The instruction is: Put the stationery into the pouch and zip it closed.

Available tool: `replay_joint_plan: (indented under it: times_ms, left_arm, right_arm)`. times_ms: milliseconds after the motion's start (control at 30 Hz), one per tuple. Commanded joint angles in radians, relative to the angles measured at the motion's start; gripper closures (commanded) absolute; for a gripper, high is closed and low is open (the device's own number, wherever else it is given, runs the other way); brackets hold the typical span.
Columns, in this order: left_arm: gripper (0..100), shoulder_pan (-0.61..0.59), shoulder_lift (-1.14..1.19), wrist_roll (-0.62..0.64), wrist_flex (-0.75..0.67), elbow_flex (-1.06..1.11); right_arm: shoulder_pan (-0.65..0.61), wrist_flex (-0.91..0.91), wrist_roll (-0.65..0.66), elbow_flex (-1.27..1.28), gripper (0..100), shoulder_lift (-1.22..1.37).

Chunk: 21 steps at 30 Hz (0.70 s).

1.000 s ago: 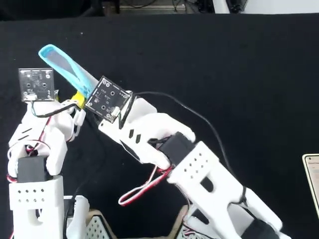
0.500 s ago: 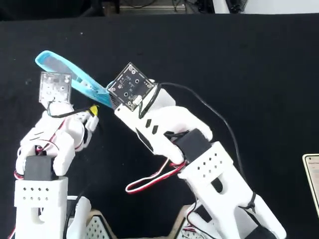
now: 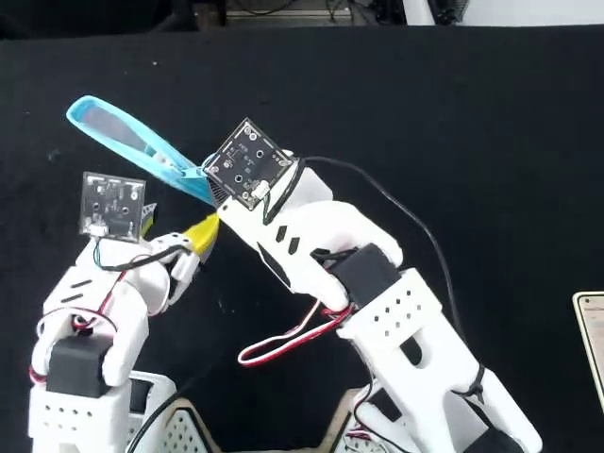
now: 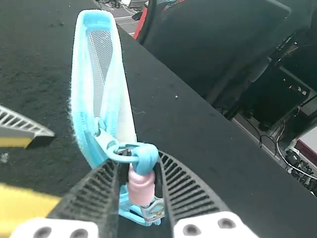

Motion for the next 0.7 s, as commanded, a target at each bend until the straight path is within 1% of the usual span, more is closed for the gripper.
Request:
replay_joint_plan:
  times_ms: [0,133,467,567,667]
  left_arm:
    - [71,-0.062,-0.048,0.008,-0.115,0.082]
    - [71,-0.101,-0.068,0.008,-0.181,0.142]
    - [71,-0.091,-0.069,0.018,-0.235,0.147]
    - [71,-0.048,-0.069,0.020,-0.227,0.143]
    - [71,0.002,-0.069,0.069,-0.230,0.142]
  right_arm:
    - [0.018,-0.015,0.008,-0.045,98.8,-0.015]
    - [0.015,-0.015,0.008,-0.045,98.8,-0.013]
    - [0.015,-0.015,0.002,-0.044,98.8,-0.013]
    - [0.015,-0.015,0.002,-0.044,98.8,-0.013]
    - [0.015,-0.015,0.003,-0.033,98.8,-0.018]
